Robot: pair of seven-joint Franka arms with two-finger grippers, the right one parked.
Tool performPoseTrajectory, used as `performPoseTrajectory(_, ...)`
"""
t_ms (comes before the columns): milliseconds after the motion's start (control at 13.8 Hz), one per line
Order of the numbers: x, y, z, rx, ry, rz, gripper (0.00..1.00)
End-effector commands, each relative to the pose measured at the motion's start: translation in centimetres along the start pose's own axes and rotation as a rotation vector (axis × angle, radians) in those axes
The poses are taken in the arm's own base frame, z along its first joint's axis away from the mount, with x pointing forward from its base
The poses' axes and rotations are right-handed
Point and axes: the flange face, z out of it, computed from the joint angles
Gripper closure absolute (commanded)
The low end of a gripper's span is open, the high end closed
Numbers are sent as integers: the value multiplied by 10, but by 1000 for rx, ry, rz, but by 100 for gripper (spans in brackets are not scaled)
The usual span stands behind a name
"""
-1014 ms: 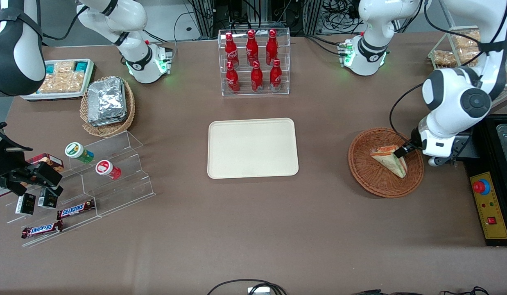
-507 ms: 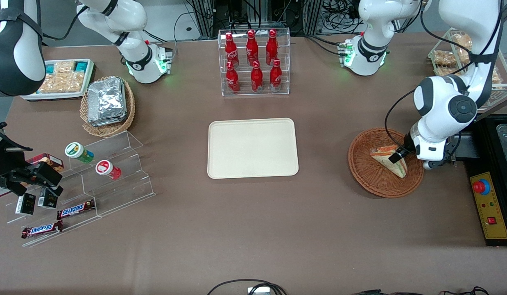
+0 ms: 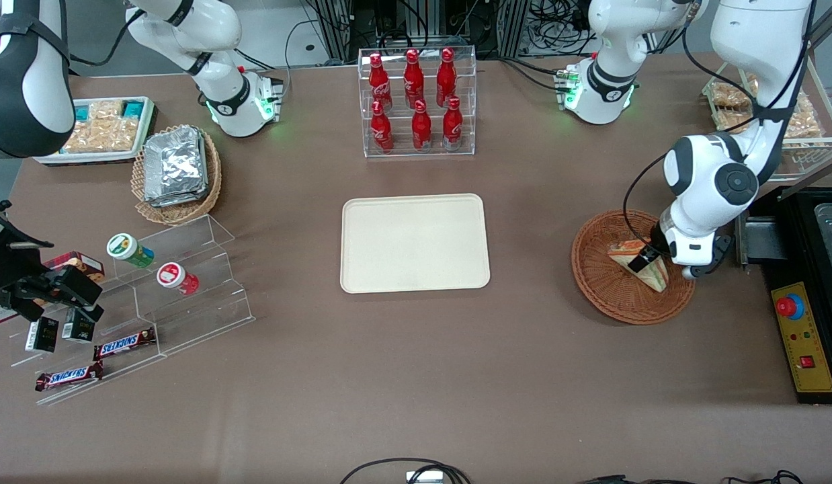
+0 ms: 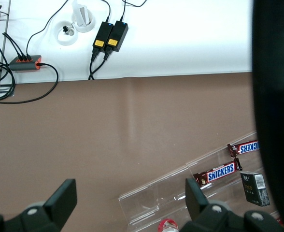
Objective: Place sandwich from basket to tray
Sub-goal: 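Lower the open left gripper around the sandwich and close it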
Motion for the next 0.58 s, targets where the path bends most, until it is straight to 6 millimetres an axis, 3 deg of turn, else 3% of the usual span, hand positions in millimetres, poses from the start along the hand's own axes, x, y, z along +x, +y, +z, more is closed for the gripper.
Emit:
performPoseTrajectory(0, -1, -1, 2, -6, 13, -25, 99)
performPoseTrajectory(290, 0, 0, 7, 0, 4, -16, 100)
performPoseTrajectory(507, 3, 3, -7, -3, 13, -9, 100)
